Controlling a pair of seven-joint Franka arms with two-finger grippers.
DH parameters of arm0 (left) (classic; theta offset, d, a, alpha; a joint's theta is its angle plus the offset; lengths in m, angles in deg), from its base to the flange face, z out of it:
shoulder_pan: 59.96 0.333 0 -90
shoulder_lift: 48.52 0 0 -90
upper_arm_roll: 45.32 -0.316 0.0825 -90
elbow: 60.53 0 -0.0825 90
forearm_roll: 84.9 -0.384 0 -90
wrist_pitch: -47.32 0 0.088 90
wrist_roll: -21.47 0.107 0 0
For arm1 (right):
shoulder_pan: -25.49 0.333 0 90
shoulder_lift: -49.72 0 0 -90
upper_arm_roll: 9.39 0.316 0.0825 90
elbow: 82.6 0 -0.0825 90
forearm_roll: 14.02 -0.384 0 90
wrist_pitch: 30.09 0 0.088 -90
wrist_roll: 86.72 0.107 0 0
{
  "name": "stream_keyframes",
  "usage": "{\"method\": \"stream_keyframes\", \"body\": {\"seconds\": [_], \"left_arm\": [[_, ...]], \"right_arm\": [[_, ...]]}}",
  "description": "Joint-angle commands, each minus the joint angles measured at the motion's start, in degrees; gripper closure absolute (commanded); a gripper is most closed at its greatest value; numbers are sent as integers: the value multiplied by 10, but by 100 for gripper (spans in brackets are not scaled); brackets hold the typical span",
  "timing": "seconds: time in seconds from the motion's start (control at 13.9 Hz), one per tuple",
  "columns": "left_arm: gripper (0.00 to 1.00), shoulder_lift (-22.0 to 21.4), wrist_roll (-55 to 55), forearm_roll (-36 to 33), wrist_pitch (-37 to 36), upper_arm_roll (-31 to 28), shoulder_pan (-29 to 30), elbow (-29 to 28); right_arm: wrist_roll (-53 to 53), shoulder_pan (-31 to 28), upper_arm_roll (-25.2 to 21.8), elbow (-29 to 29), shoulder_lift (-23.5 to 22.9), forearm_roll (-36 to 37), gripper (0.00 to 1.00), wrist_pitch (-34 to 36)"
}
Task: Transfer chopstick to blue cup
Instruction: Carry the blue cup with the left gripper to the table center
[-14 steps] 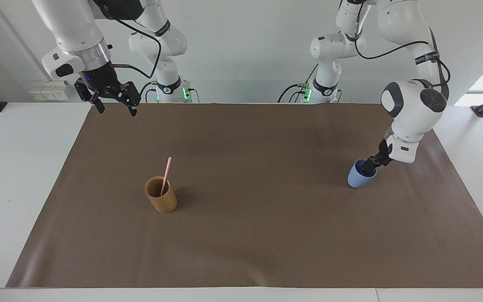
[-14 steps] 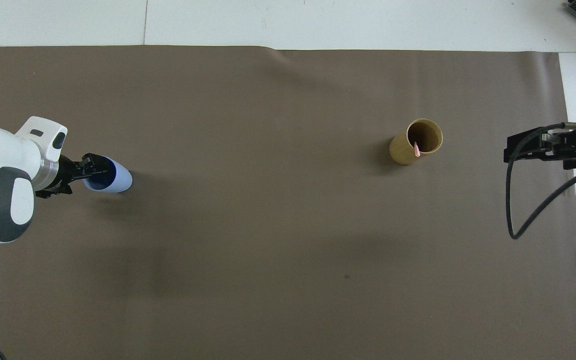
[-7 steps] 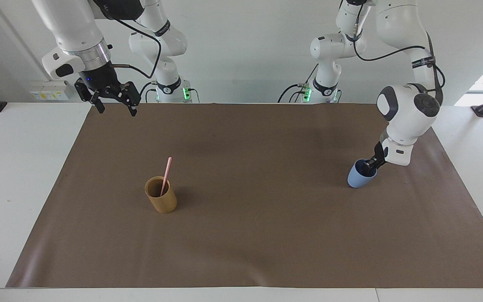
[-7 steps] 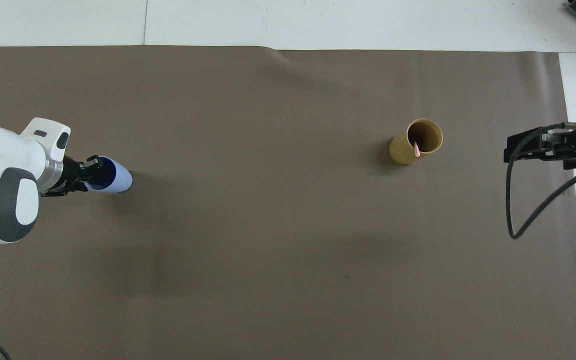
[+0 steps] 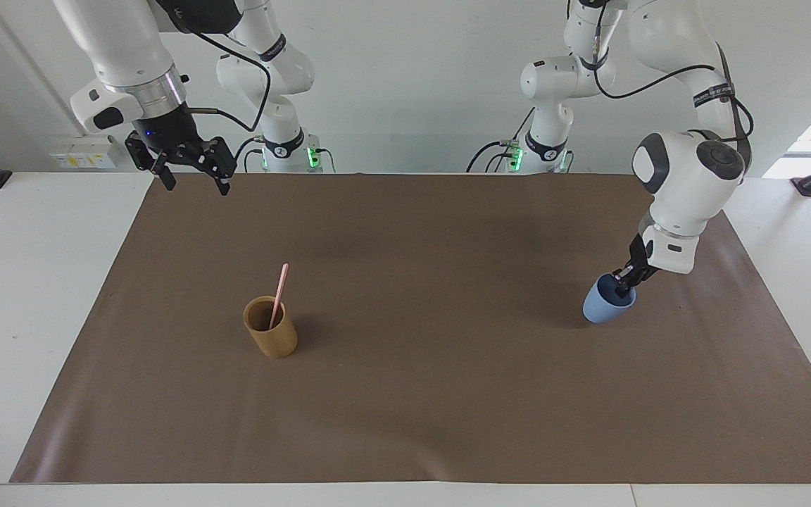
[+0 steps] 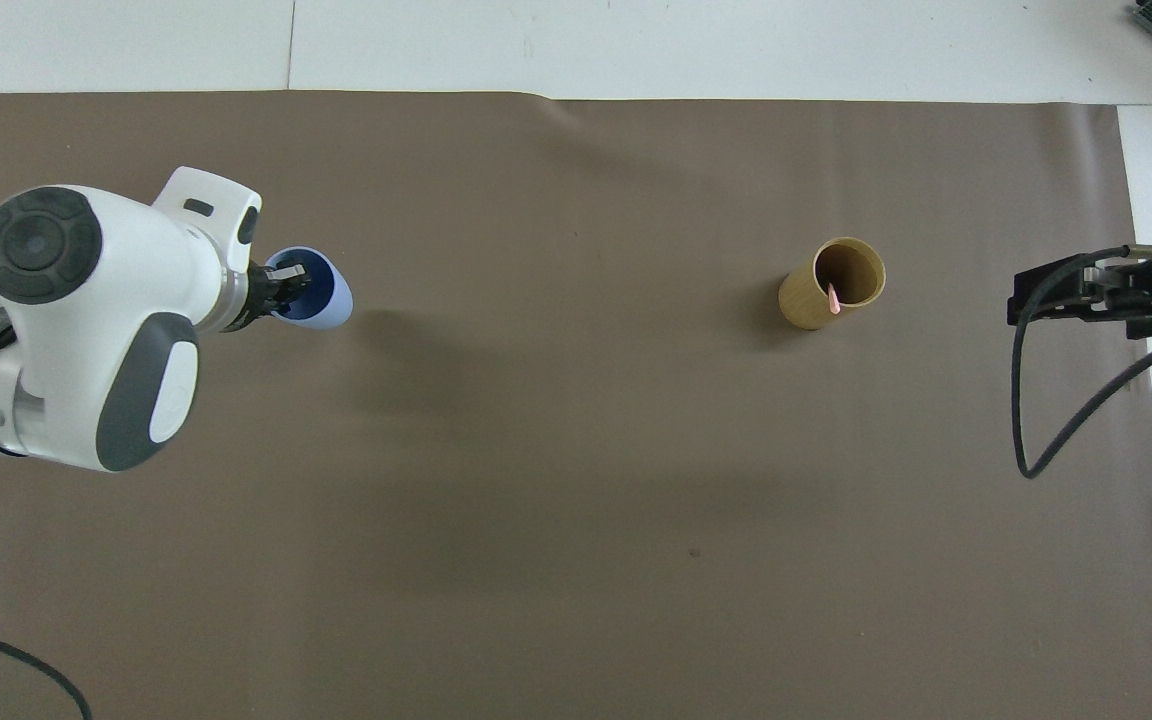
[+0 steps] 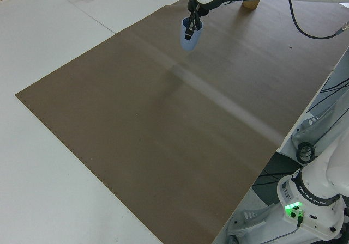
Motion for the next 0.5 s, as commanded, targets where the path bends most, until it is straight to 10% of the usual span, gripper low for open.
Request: {"method": "stream_keyframes", "body": {"seconds": [0.0,0.43], "left_arm": [[100,9,-35,-16,-9,-9,-59,17],[100,83,-145,-17,-17,-9,-161,92]], "right_arm": [[-11,-10,3,4,-2,-10,0,2],[-11,-9,3,4,-2,-10,0,2]]}}
